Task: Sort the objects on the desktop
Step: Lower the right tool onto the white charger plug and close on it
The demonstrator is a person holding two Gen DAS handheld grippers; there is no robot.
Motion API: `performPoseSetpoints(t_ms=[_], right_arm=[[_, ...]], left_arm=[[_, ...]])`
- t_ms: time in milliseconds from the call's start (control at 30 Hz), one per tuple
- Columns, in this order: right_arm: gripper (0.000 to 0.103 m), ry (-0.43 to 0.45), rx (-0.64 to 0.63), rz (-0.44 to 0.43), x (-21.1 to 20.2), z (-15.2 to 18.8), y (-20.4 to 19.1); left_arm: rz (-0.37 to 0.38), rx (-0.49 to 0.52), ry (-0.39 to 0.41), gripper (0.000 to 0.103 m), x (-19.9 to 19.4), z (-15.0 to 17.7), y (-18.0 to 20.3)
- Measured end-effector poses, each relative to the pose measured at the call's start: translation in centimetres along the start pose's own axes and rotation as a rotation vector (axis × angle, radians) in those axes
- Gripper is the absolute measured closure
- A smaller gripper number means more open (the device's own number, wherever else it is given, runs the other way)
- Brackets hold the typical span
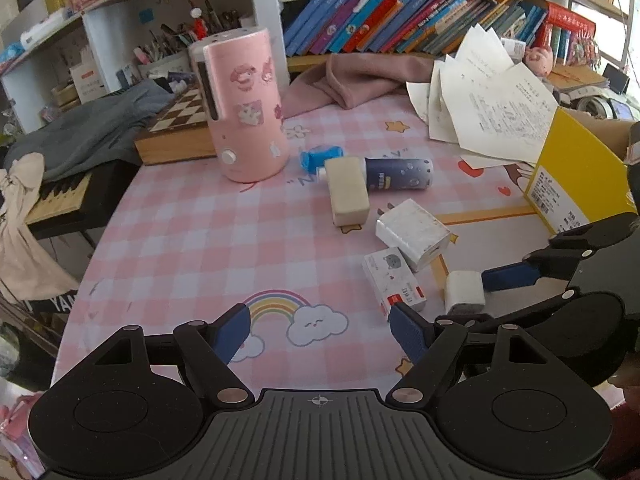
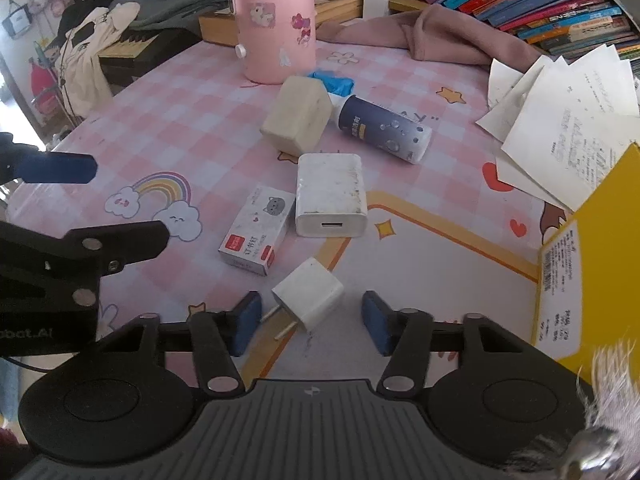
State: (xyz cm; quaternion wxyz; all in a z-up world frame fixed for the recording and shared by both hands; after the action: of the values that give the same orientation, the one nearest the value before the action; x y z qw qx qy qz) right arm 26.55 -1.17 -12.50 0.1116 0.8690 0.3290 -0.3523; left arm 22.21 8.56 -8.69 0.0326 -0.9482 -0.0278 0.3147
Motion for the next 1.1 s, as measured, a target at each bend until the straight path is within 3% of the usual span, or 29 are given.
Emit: performPoseSetpoints(t_ms=[67,100,533,700,933,1100], right_arm=[[0.074,0.007,-0.008,0.008,-0.1,-0.1,0.4],[0.075,0.008,-0.004,0.016,-0.2,-0.1,0.7],[0.075,0.030,0.036,0.175,-2.7,0.7,5.2],[0.075,0.012,0.017,0.170,-2.4,1.1,5.3],[0.074,0.012,-0.008,0.161,-2.2,0.9,5.1],[0.067,0.010,-0.030,0.144,-1.6,0.6,4.7]], left_arm=[[0.011,-0.001,-0.010,0.024,0.5,-0.1,0.3],[0.018,-0.001,-0.014,0.024,0.8,-0.2,0.5],[0.135,-0.007,-0.076,0.030,5.6,-0.3,4.0],[0.166,0.026,-0.104,0.035,6.7,0.1,5.3],[0.142,0.010,-0.108,0.038,6.9,0.3,4.8],[0.117,0.006,-0.111,0.040,6.7,0.3,4.1]])
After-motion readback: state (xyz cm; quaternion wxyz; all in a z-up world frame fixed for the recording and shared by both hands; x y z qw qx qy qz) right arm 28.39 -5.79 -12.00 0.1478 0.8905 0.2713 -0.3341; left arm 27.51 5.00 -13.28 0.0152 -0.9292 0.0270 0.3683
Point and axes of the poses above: each gripper's, at about its wrist camera, not at the fingertips, and x roughly the way its jaws point, y to its right, z to its underside, the point moved 7 cm from there along x, roughly the way its jaws point, and after that the axes turned 14 degrees about y, right-handed, at the moved point
